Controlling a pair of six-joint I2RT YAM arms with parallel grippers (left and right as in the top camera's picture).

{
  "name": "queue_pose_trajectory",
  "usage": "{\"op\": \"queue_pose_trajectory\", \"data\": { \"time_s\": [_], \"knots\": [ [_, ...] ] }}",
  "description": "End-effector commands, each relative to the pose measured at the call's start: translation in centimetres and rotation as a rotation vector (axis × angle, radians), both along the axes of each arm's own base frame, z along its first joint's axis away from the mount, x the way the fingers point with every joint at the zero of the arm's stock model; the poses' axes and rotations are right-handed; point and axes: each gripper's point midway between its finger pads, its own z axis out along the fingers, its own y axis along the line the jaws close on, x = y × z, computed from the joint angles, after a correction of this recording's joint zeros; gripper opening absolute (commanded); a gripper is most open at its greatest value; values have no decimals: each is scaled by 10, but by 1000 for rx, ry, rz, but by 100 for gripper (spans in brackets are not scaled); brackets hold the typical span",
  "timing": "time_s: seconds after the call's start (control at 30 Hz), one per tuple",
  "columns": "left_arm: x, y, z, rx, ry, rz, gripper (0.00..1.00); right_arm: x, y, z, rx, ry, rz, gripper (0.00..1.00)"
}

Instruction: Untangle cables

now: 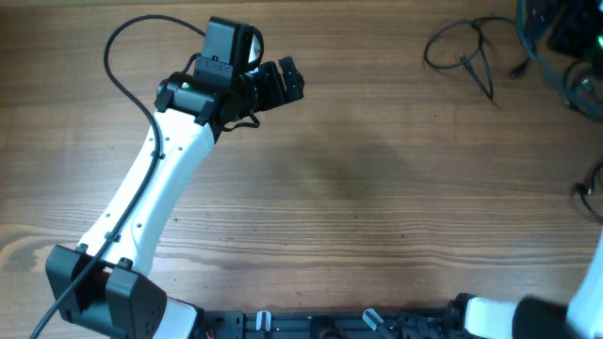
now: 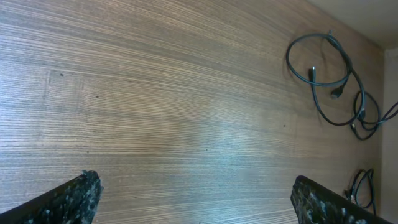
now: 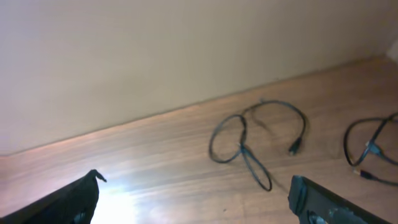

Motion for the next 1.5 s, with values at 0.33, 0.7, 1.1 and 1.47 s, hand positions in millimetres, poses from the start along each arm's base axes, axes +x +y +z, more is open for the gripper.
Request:
{"op": "queue_pose_trajectory", "data": {
  "time_s": [0.33, 0.7, 1.1, 1.47],
  "knots": [
    [0, 2, -1, 17, -4, 2, 100, -115, 69, 21, -50, -4, 323, 100],
    [0, 2, -1, 17, -4, 2, 100, -136, 71, 5, -26, 88, 313, 100],
    [0, 2, -1, 17, -4, 2, 100, -135, 77, 6, -174, -6, 411, 100],
    [0, 2, -1, 17, -4, 2, 100, -141, 107, -8, -440, -530, 437, 100]
  ]
}}
